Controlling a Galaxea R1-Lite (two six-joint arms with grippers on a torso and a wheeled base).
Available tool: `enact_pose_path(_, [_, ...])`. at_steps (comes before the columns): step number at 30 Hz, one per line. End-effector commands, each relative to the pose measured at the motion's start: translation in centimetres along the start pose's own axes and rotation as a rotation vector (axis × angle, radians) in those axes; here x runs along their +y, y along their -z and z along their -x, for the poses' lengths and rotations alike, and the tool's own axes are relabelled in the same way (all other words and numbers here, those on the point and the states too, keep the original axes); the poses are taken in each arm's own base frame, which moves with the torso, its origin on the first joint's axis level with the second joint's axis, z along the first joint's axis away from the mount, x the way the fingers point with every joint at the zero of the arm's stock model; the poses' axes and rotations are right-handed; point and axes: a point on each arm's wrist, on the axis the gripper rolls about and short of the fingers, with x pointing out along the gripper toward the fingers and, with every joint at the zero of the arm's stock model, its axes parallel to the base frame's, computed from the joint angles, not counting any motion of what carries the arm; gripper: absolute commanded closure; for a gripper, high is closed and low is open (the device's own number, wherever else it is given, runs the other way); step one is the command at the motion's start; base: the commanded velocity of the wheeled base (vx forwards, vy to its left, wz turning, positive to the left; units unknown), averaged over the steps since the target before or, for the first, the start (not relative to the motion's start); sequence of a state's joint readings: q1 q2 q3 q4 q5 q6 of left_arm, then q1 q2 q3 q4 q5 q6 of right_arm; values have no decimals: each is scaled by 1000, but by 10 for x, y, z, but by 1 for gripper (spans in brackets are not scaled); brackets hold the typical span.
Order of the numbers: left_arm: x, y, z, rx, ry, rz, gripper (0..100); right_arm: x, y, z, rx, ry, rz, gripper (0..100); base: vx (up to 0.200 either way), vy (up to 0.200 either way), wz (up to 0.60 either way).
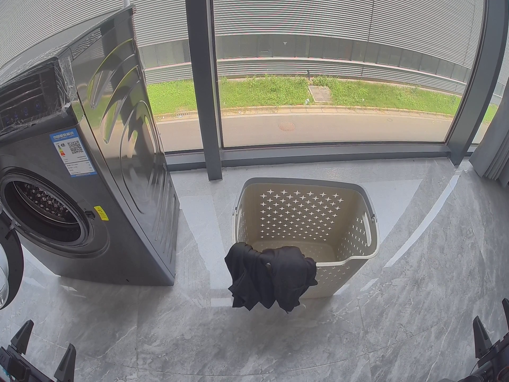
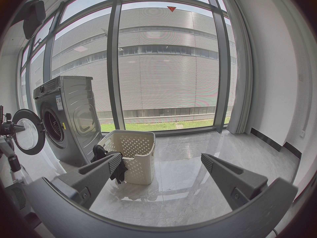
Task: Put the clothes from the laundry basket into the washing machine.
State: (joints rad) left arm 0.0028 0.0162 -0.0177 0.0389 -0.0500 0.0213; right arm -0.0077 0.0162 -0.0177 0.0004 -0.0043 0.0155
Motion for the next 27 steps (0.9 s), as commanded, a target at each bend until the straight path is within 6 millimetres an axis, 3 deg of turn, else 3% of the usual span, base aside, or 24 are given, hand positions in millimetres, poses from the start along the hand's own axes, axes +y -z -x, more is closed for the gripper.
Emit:
enact_pose_path(1, [0, 5, 0, 1, 0, 0, 0, 0, 5, 0, 1, 0, 2, 0, 200, 0, 0])
enact_pose_path(7, [0, 5, 0, 1, 0, 1, 0, 0, 1, 1, -22, -2, -11, 0, 100, 0, 0])
enact_pose_path(11, [0, 5, 0, 1, 0, 1, 0, 1, -43, 15, -209, -15, -39, 0, 0, 0, 0])
enact_pose_path(15, [0, 5, 0, 1, 0, 1, 0, 2, -54, 9, -69, -139, -38, 0, 0, 0, 0])
enact_pose_path(21, [0, 5, 0, 1, 0, 1, 0, 10, -76, -44, 228, -370, -66, 0, 0, 0, 0])
enact_pose_path(22, [0, 5, 0, 1, 0, 1, 0, 10, -76, -44, 228, -370, -66, 0, 0, 0, 0])
enact_pose_path(23, [0, 5, 0, 1, 0, 1, 0, 16, -82, -75, 293, -453, -67, 0, 0, 0, 0])
enact_pose_path(27, [0, 5, 0, 1, 0, 1, 0, 32, -83, -122, 334, -554, -61, 0, 0, 0, 0])
